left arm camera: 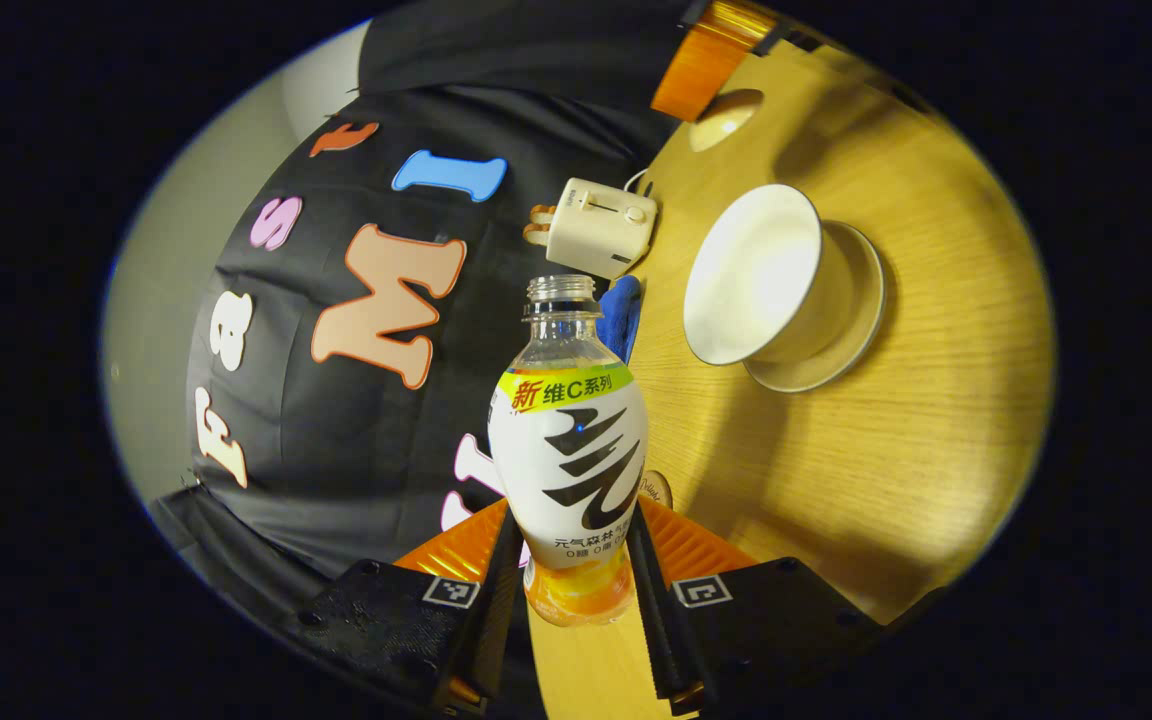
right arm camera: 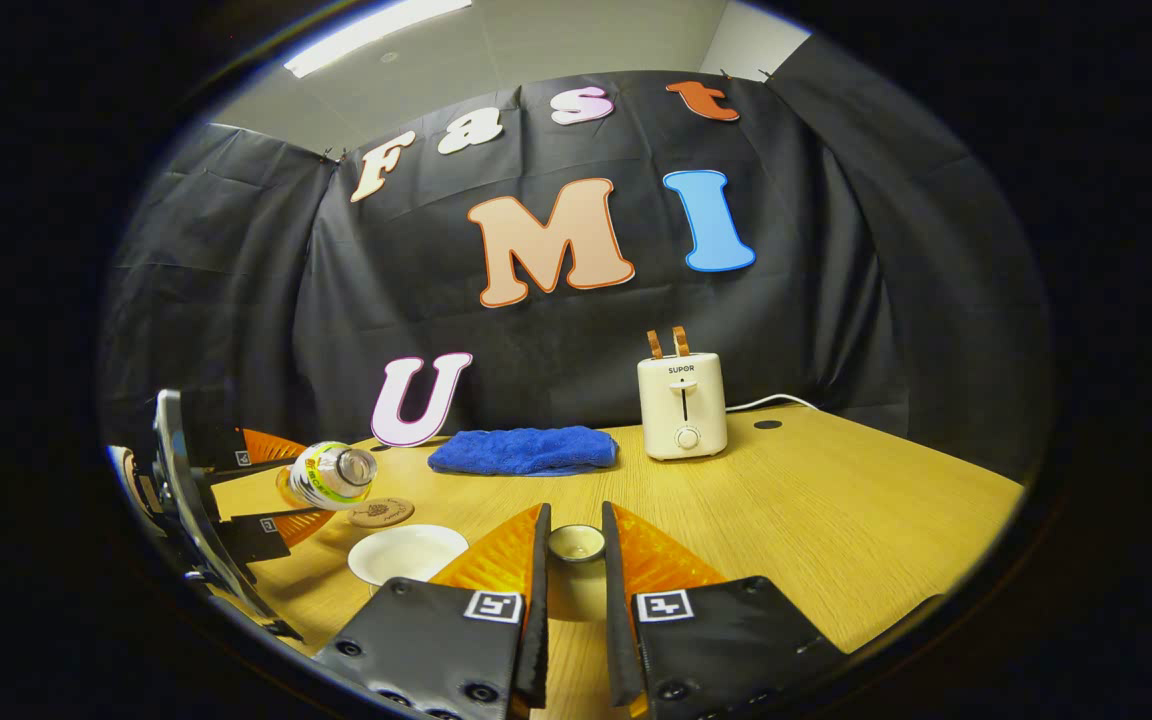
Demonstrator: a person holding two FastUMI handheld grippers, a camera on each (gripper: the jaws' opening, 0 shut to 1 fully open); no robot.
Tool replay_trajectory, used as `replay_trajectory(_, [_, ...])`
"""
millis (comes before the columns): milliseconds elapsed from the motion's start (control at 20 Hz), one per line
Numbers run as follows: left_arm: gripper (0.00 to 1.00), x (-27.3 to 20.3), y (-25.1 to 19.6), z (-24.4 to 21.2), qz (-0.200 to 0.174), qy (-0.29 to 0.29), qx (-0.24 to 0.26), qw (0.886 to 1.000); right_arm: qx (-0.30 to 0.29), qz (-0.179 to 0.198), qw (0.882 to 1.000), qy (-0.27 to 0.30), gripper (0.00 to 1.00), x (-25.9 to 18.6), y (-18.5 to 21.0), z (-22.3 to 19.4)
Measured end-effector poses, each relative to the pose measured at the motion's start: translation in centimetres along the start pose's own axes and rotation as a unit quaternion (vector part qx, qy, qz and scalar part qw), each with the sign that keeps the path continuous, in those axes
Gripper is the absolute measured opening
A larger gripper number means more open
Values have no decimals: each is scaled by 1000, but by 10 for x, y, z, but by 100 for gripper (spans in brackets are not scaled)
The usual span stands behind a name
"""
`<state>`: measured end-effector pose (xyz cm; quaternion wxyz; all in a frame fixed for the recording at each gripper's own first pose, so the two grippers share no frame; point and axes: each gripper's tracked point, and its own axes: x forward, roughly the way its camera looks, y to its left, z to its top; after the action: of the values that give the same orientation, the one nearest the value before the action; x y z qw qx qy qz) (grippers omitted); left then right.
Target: Open the teacup lid with one hand, grasp the water bottle and pour water into the teacup with the other hand; after pouring, place the water bottle on the coaster and then close the teacup lid.
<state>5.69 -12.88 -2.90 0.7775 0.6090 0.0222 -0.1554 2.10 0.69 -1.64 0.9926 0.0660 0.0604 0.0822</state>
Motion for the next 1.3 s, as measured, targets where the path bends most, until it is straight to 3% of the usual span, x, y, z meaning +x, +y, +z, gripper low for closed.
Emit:
replay_trajectory(450, [55, -6, 2, -1, -4, 12, 134, 991, -7, 2, 1000, 0, 27, 0, 2, 1])
replay_trajectory(1300, [55, -11, 7, 3, -21, 26, 272, 962, -7, 7, 1000, 0, 27, -1, 3, 0])
